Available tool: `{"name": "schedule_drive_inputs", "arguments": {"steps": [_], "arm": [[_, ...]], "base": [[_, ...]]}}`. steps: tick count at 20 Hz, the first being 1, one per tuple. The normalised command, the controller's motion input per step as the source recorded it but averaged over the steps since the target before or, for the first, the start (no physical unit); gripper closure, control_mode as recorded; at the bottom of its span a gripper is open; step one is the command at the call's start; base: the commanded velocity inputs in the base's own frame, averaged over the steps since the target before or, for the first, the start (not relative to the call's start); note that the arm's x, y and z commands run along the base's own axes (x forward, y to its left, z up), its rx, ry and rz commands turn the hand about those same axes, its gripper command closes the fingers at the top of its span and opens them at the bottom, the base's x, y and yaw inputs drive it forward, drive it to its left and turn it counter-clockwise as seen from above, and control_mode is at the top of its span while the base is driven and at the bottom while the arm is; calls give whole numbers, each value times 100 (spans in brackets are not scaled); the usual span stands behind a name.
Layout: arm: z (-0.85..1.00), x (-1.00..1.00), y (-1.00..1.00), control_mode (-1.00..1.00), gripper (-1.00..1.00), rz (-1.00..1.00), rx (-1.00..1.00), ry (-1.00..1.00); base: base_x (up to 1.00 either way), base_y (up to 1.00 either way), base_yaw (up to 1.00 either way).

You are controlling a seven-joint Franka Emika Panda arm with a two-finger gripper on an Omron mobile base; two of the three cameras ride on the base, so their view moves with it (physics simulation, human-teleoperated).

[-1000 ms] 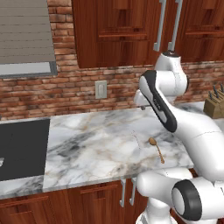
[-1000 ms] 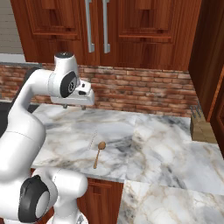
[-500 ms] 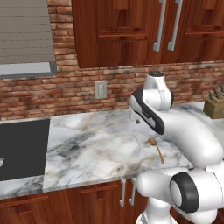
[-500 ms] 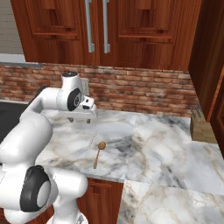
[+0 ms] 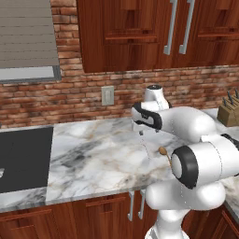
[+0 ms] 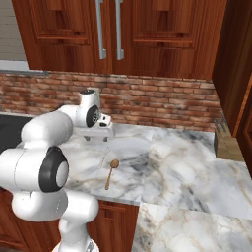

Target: Take the fork and place it on the left side of the plate. Then take the spoon and place it on the right side of the plate. Make sure they're directly next to the plate.

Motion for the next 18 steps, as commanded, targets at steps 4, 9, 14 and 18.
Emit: {"name": "schedule_drive_inputs", "arguments": {"steps": [4,9,14,18], "arm": [[-60,17,0,-100,-100,0,0,-1],[-57,20,0,-100,-100,0,0,0],[-39,29,-3,-100,-100,0,0,0],[-31,26,-5,-100,-100,0,0,0]], "base": [[0,0,0],[0,0,0],[0,0,0],[0,0,0]]}}
